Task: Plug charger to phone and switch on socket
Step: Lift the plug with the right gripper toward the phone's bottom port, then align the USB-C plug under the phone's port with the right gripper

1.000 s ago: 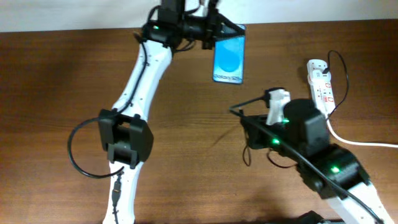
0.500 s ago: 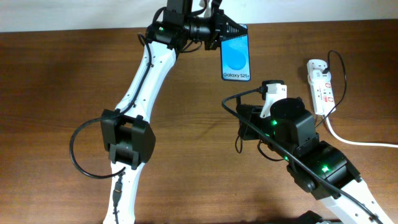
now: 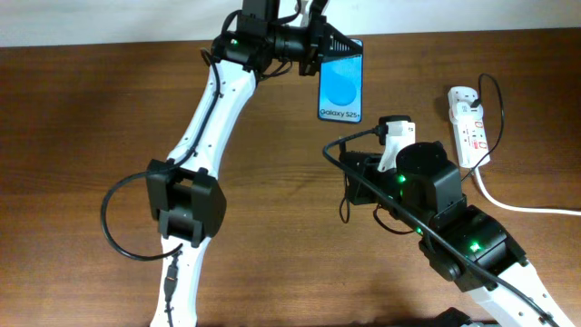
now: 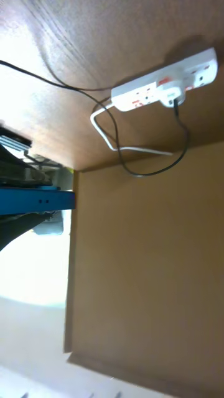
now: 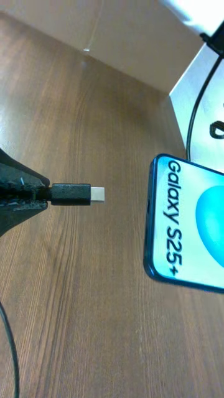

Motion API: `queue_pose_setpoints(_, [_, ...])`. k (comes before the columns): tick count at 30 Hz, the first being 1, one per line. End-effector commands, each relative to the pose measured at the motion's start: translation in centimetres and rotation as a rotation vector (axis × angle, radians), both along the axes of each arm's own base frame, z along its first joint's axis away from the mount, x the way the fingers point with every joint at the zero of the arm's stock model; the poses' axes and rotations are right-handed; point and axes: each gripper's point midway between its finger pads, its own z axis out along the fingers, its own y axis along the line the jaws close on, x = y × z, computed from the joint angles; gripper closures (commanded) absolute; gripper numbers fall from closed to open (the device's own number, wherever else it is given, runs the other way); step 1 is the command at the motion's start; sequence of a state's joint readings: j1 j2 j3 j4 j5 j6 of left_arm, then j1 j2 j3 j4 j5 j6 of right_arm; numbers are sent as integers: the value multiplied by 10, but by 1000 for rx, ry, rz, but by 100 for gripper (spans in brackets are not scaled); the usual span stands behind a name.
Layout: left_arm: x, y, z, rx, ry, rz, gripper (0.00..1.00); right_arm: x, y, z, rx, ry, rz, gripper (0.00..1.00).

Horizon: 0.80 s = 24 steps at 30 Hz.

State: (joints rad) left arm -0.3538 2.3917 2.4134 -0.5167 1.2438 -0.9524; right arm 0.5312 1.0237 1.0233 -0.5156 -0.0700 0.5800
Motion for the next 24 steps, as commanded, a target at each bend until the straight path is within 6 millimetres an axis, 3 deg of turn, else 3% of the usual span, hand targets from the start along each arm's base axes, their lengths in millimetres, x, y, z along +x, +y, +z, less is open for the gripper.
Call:
queue_pose_setpoints(1, [-8,32,30,-42,-62,-32,100,-7,7,8,38,-14,42,96])
queue_pose_setpoints(7, [5,89,3,22,-16,50,100,-3,35,6,101,0,156,96])
queue_pose_setpoints(11, [11,106,4,9,-62,60,100,7,58,-3,155,36,225,96])
queue_pose_setpoints(16, [13,108,3,16,-20,76,100,10,62,0,170,28,231,96])
queue_pose_setpoints(21, [11,90,-5,65,25,94,100,17,53,-10,127,41,153,96])
queue_pose_setpoints(24, [10,80,-10,95,34,104,100,16,58,-19,84,45,131,96])
